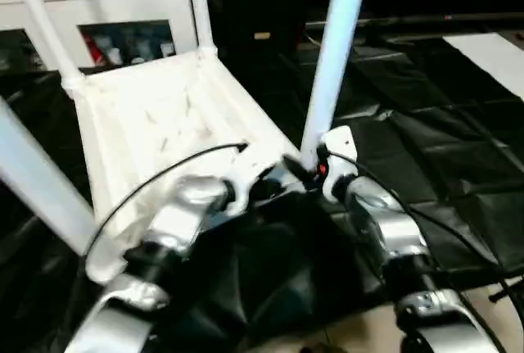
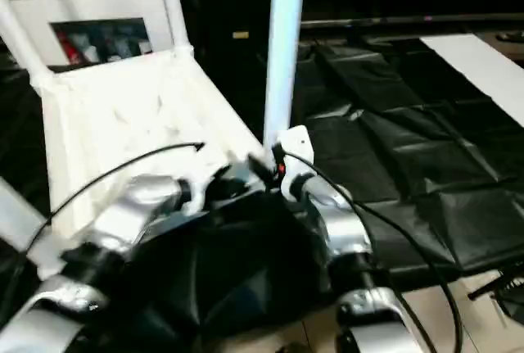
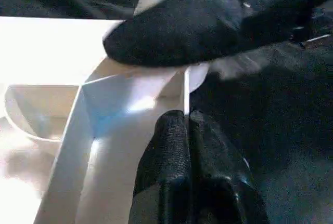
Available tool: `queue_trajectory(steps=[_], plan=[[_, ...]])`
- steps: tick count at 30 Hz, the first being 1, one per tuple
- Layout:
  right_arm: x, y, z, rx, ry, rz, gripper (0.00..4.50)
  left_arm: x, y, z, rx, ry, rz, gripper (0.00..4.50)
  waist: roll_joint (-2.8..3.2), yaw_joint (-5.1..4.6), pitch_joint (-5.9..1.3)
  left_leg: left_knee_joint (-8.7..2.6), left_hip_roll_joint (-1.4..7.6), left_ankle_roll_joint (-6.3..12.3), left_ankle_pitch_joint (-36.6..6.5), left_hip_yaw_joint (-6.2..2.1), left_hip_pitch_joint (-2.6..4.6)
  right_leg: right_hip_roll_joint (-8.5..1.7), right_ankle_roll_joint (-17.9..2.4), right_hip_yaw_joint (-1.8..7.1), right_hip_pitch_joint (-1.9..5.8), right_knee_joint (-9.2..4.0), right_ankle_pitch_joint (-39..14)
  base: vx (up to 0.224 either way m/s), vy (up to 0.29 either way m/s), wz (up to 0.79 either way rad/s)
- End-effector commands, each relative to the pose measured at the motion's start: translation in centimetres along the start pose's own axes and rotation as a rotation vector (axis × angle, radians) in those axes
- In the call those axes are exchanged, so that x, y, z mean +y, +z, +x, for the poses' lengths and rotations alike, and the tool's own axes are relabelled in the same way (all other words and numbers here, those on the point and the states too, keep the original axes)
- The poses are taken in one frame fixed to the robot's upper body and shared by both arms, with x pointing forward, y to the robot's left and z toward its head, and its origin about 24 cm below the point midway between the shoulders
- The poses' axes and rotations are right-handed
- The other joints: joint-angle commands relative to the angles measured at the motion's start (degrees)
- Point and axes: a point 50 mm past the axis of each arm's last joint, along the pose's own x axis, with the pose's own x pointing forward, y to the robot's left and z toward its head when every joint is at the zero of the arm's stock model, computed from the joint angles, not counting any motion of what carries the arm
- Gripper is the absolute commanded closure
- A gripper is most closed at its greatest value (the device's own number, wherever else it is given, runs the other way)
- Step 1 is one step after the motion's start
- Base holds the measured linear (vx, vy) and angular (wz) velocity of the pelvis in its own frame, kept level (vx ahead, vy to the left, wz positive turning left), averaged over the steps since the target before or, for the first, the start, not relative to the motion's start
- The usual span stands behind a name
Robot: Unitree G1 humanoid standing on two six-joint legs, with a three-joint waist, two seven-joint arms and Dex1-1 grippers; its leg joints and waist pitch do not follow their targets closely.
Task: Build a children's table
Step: Rotate leg to tighten
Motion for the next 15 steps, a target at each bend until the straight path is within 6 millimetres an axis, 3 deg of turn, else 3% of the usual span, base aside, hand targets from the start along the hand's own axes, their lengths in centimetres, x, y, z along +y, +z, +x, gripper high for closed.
queue_trajectory(steps=[1,5,8,11,15], plan=[[2.3,-0.1,0.7,0.03,0.212,-0.052,0.83,-1.9,2.5,0.8,-0.118,-0.172,0.105,4.5,-0.26,0.37,-3.79,-3.79,1.07,2.24,-15.61,-0.26,0.43,-3.18,-11.11,2.26,2.86,-4.99,-17.11,0.0,0.0,0.0],[0.9,0.0,-1.0,0.05,0.288,-0.097,0.83,-1.9,1.9,-0.5,-0.106,-0.246,0.119,4.5,-0.23,0.29,-3.7,-3.87,1.09,2.05,-16.41,-0.28,0.45,-3.2,-11.06,2.32,2.78,-5.02,-18.11,0.0,0.0,0.0],[0.1,0.2,-2.9,0.086,0.409,-0.169,0.83,-2.0,1.2,-1.9,-0.071,-0.349,0.143,4.5,-0.16,0.61,-3.91,-3.72,1.29,2.86,-14.56,-0.17,0.47,-3.11,-12.31,2.41,2.79,-4.51,-14.06,0.0,0.0,0.0],[0.0,0.1,-3.4,0.103,0.452,-0.189,0.83,-2.1,1.0,-2.4,-0.054,-0.383,0.148,4.5,-0.09,1.32,-4.01,-3.55,1.31,3.26,-13.21,0.03,0.54,-3.03,-13.7,2.37,2.81,-4.13,-11.09,0.0,0.0,0.0],[-0.1,0.1,-4.0,0.12,0.523,-0.191,0.83,-2.1,0.6,-3.2,-0.038,-0.422,0.154,4.5,-0.15,1.79,-3.86,-3.65,1.4,2.8,-14.51,0.07,0.73,-3.1,-13.18,2.39,2.72,-4.32,-13.57,0.0,0.0,0.0]])
